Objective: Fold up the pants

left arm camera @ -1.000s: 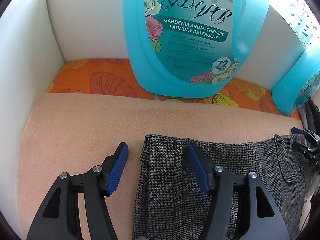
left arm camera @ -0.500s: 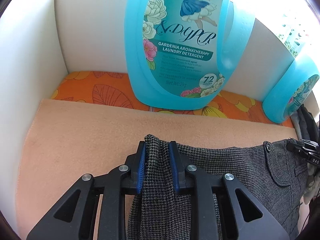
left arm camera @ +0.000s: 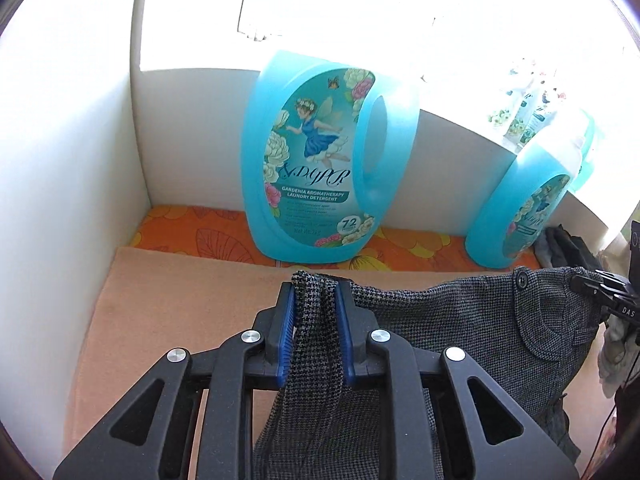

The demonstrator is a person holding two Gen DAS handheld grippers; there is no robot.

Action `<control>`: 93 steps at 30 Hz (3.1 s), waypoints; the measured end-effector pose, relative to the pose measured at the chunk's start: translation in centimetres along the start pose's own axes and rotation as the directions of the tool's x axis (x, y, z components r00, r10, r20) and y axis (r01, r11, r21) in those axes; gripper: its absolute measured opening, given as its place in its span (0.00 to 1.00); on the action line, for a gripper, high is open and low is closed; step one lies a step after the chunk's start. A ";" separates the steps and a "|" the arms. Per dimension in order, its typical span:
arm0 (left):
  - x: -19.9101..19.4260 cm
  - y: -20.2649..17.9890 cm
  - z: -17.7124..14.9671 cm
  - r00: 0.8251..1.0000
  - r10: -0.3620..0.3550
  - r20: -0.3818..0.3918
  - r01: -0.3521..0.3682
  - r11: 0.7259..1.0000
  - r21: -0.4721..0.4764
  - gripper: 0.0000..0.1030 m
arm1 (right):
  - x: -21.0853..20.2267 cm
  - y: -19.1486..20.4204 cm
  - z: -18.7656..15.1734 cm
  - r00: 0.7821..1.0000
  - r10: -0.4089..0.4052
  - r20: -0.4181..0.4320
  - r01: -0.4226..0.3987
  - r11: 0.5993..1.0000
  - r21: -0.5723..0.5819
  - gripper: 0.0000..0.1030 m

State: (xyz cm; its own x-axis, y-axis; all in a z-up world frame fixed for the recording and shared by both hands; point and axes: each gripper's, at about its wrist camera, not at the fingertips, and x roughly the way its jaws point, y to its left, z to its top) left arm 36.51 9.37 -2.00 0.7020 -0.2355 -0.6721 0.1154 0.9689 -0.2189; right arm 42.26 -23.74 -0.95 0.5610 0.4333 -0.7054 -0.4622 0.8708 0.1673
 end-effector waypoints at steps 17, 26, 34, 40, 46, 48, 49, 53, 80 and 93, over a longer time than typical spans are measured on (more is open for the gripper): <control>-14.5 -2.3 -8.5 0.990 -0.052 0.129 0.044 0.997 0.069 0.17 | -11.8 9.8 -8.2 0.998 -0.049 0.039 0.055 0.980 -0.192 0.13; -18.2 -3.1 -17.0 0.996 -0.054 0.075 0.047 0.995 0.091 0.17 | -12.9 13.1 -16.3 0.995 -0.100 -0.008 0.094 0.956 -0.277 0.13; -17.3 -3.3 -24.4 0.997 -0.058 -0.047 0.062 0.996 0.068 0.17 | -11.9 13.7 -21.8 0.985 -0.159 -0.065 0.130 0.938 -0.322 0.13; -18.6 -3.8 -25.9 0.997 -0.066 -0.045 0.069 0.996 0.059 0.17 | -12.0 13.6 -23.3 0.981 -0.184 -0.068 0.150 0.927 -0.344 0.13; -19.6 -4.5 -27.7 0.993 -0.056 -0.106 0.070 0.989 0.129 0.17 | -12.2 13.5 -24.2 0.973 -0.213 -0.084 0.165 0.908 -0.384 0.13; -19.9 -5.0 -28.5 0.992 -0.037 -0.124 0.058 0.984 0.171 0.17 | -12.1 13.4 -24.6 0.969 -0.233 -0.084 0.183 0.903 -0.389 0.13; -20.0 -5.2 -28.8 0.990 -0.030 -0.139 0.056 0.982 0.183 0.17 | -12.0 13.3 -24.6 0.967 -0.236 -0.091 0.184 0.903 -0.388 0.13; -20.7 -4.3 -29.3 0.981 -0.051 -0.187 0.079 0.986 0.147 0.17 | -12.0 13.0 -25.0 0.962 -0.251 -0.105 0.193 0.902 -0.386 0.25; -12.6 -2.2 -23.7 0.984 0.028 -0.175 -0.009 0.995 0.104 0.17 | -3.0 20.5 -5.7 0.993 0.050 -0.106 -0.077 0.959 -0.273 0.41; -14.0 -3.2 -26.0 0.991 0.045 -0.129 -0.029 0.993 0.119 0.18 | 17.8 23.6 -4.5 0.890 0.169 -0.423 -0.280 0.936 -0.214 0.60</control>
State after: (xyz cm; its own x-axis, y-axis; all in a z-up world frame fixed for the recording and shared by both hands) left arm 8.08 7.55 -10.27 0.6096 -0.1998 -0.7671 0.1774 0.9775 -0.1137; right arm 38.26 3.45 -12.70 0.1304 0.4349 -0.8910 -0.7364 0.6442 0.2067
